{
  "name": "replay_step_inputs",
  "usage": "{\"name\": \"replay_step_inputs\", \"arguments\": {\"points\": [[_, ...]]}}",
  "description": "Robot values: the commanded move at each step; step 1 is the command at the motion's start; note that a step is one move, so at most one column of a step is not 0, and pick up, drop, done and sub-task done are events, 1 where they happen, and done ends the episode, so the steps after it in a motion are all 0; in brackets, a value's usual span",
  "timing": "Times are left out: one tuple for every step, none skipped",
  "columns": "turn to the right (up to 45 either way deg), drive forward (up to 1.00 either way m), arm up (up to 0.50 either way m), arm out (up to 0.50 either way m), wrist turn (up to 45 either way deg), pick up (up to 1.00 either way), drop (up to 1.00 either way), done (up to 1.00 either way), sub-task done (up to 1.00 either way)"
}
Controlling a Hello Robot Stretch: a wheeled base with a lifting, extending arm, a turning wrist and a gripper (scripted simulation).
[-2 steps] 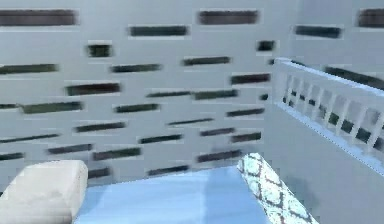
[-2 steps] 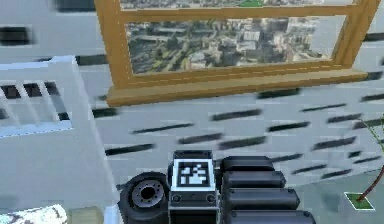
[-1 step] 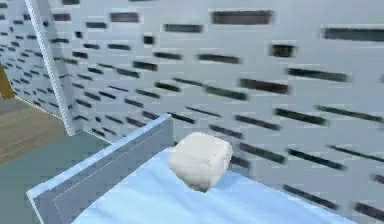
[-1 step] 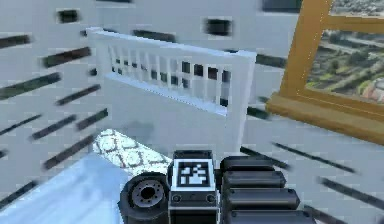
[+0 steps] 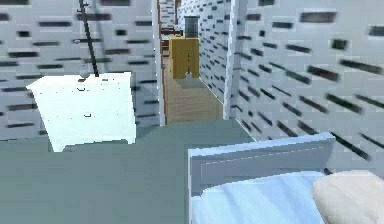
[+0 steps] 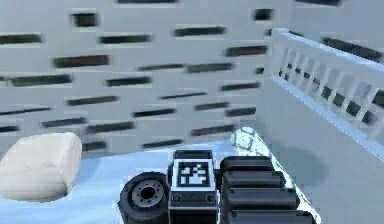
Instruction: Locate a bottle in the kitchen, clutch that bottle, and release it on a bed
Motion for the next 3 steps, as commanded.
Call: {"name": "replay_step_inputs", "arguments": {"points": [[-12.0,0.0,0.0,0.0,0.0,0.0,0.0,0.0,0.0],[0.0,0.1,0.0,0.0,0.0,0.0,0.0,0.0,0.0],[45.0,0.0,0.0,0.0,0.0,0.0,0.0,0.0,0.0]]}}
